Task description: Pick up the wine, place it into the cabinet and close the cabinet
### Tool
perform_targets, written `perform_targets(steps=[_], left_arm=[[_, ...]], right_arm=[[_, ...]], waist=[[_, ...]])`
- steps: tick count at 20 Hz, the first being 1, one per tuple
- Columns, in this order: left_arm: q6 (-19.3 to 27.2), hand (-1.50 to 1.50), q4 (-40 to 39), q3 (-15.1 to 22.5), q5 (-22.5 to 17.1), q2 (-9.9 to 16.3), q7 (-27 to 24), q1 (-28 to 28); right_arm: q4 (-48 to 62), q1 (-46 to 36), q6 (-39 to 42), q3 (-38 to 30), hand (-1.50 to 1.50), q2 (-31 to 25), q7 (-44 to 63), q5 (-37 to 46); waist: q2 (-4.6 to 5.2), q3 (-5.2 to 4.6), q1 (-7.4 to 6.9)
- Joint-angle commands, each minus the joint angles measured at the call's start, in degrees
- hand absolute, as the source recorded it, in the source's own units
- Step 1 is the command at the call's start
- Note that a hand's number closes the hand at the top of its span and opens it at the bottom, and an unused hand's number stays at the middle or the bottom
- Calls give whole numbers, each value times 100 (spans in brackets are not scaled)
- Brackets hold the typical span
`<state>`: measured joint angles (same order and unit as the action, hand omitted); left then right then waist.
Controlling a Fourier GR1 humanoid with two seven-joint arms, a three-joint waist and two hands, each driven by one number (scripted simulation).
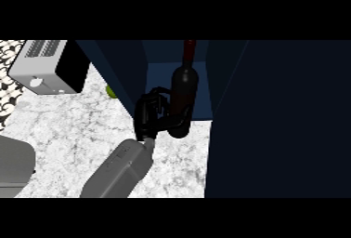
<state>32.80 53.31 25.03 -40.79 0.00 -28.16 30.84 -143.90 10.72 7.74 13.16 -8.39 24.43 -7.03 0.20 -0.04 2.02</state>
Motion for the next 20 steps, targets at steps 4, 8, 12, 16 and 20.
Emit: perform_targets(steps=[4,8,12,16,20], left_arm=[[-301,150,-1025,-270,-520,0,-244,741],[256,150,-922,101,-949,0,-38,1108],[-269,150,-1801,-569,-840,0,-6,1671],[69,150,-1611,-261,-1095,0,-52,1742],[-334,150,-2523,-748,-946,2,-163,2309]], right_arm=[[-918,161,-40,54,-150,72,396,-610],[-1108,276,-82,36,-150,87,491,-586],[-936,631,107,103,-150,121,113,-560],[-944,482,205,-216,-150,-17,241,-847],[-621,193,176,-178,-150,98,130,-779]], waist=[[12,-2,15],[-8,0,60],[0,4,29],[-8,4,11],[29,3,24]])
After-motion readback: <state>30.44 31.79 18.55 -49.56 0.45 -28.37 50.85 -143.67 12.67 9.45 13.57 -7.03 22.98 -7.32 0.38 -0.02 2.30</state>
